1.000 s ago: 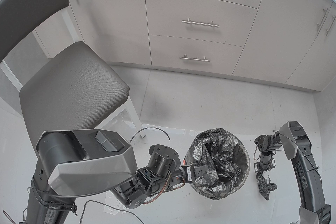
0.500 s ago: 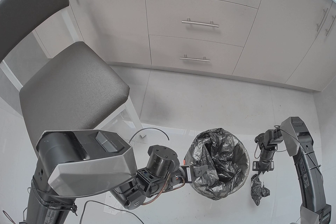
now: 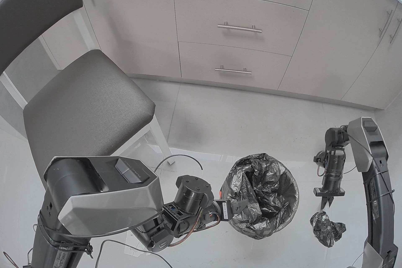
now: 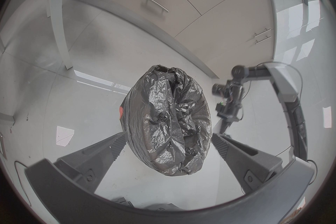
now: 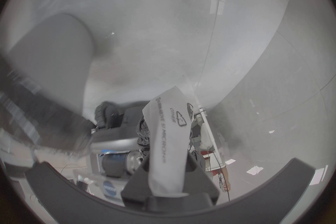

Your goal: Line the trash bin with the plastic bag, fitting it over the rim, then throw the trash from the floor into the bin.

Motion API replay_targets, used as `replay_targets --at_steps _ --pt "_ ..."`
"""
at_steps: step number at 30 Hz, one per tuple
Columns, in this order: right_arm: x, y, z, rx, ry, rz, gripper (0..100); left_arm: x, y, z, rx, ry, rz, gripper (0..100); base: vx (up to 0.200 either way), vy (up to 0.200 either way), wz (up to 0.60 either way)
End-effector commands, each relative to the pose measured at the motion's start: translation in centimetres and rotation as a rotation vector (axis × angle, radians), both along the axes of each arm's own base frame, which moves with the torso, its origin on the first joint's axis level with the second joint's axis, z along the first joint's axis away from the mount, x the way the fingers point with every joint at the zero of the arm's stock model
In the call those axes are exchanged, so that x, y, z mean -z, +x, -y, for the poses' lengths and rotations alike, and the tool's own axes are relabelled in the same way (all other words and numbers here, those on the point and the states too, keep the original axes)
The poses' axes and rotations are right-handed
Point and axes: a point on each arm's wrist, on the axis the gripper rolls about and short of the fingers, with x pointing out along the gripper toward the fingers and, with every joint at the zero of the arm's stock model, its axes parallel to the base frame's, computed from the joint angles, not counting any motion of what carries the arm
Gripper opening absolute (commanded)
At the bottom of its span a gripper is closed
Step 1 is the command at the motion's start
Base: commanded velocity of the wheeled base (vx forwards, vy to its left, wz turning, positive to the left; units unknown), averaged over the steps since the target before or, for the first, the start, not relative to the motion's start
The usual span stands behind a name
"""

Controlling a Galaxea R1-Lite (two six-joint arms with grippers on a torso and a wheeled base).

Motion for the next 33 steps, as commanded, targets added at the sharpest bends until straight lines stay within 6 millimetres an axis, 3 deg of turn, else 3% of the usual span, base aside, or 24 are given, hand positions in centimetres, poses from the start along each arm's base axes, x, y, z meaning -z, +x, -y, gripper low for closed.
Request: replay_targets --at_steps 1,5,7,8,10,11,14,18,21,23,24,28,33 --pt "-12.5 -0.8 -1.0 0.013 0.093 0.202 0 0.3 -0.1 -0.1 0.008 0.014 0.005 100 0.000 0.000 0.00" --pt "-17.5 -1.7 -4.6 -0.066 0.093 0.323 0 0.3 -0.1 -0.1 0.008 0.015 0.004 100 0.000 0.000 0.00" --pt "-19.1 -2.1 -7.2 -0.093 0.083 0.380 0 0.3 -0.1 -0.1 0.008 0.015 0.004 100 0.000 0.000 0.00" --pt "-19.1 -2.1 -7.2 -0.093 0.083 0.380 0 0.3 -0.1 -0.1 0.008 0.015 0.004 100 0.000 0.000 0.00" --pt "-20.4 -2.3 -10.7 -0.098 0.068 0.473 0 0.3 -0.1 0.0 0.009 0.014 0.005 100 0.000 0.000 0.00" --pt "-20.5 -2.4 -11.4 -0.103 0.065 0.487 0 0.3 -0.1 -0.1 0.008 0.015 0.005 100 0.000 0.000 0.00" --pt "-20.1 -2.4 -15.0 -0.182 0.017 0.558 0 0.3 -0.1 -0.1 0.008 0.014 0.006 100 0.000 0.000 0.00" --pt "-18.9 -1.8 -17.4 -0.253 -0.044 0.625 0 0.3 -0.1 -0.1 0.010 0.009 0.011 100 0.000 0.000 0.00" --pt "-17.4 -1.7 -20.6 -0.341 -0.094 0.687 0 0.4 -0.1 0.0 0.008 0.008 0.013 100 0.000 0.000 0.00" --pt "-17.2 -1.7 -20.8 -0.348 -0.096 0.688 0 0.5 -0.1 -0.1 0.008 0.009 0.012 100 0.000 0.000 0.00" --pt "-16.4 -1.9 -22.1 -0.385 -0.117 0.698 0 0.5 -0.1 -0.1 0.009 0.010 0.013 100 0.000 0.000 0.00" --pt "-15.5 -1.8 -24.0 -0.439 -0.169 0.764 0 0.5 -0.1 0.0 0.009 0.008 0.015 100 0.000 0.000 0.00" --pt "-15.3 -1.9 -24.9 -0.468 -0.174 0.790 0 0.5 -0.2 -0.1 0.009 0.003 0.021 100 0.000 0.000 0.00"
